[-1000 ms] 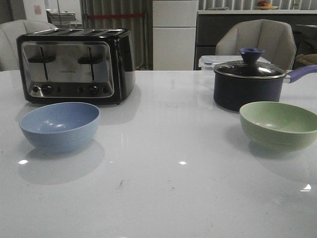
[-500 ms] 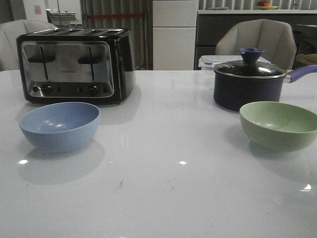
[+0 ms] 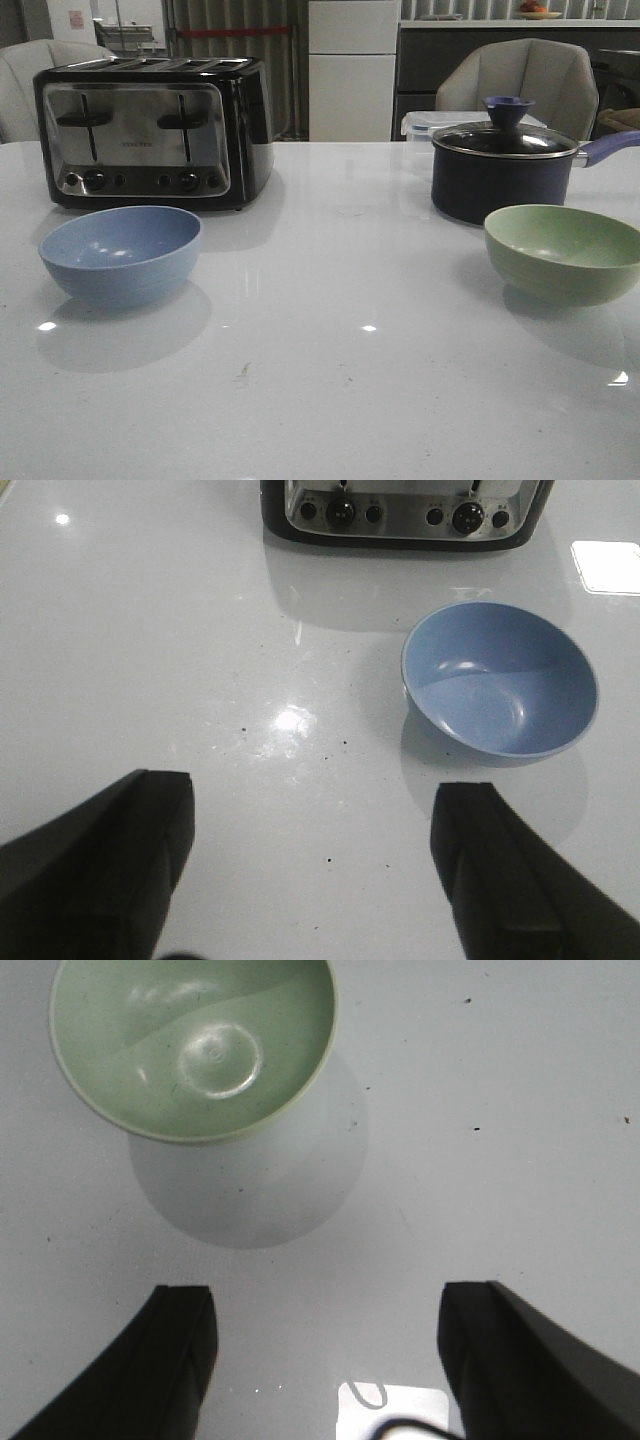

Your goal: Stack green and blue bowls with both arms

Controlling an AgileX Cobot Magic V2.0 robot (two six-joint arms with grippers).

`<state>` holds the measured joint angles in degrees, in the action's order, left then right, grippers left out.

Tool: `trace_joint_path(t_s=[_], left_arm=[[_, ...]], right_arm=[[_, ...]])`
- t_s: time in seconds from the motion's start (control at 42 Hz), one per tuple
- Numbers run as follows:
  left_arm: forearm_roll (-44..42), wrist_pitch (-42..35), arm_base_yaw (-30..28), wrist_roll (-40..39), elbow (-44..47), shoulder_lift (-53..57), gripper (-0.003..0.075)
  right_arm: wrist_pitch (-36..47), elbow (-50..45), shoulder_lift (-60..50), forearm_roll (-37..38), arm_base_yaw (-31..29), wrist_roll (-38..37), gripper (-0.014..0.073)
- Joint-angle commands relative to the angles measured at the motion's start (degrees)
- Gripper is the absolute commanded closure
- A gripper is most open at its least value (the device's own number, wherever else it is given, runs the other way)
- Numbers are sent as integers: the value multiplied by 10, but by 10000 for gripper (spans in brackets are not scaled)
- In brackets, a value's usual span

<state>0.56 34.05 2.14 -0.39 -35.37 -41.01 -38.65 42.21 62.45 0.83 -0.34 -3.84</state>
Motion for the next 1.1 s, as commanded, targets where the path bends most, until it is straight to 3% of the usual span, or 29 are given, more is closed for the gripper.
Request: trace_joint_path(t_s=[0.0,0.357,0.762,1.071], left_arm=[[0,-44,2,-1,-19,-1,158],[0,-44,2,-1,-19,-1,158],[0,-44,2,-1,-19,-1,158],[0,-44,2,-1,-19,-1,158]], right_arm=[[13,53,32,-16,-23,-1,19],[-36,190,210,-124,-35,99,19],[-9,299,373,-125,-35,99,19],[-4,335,433,-116,-35,99,21]])
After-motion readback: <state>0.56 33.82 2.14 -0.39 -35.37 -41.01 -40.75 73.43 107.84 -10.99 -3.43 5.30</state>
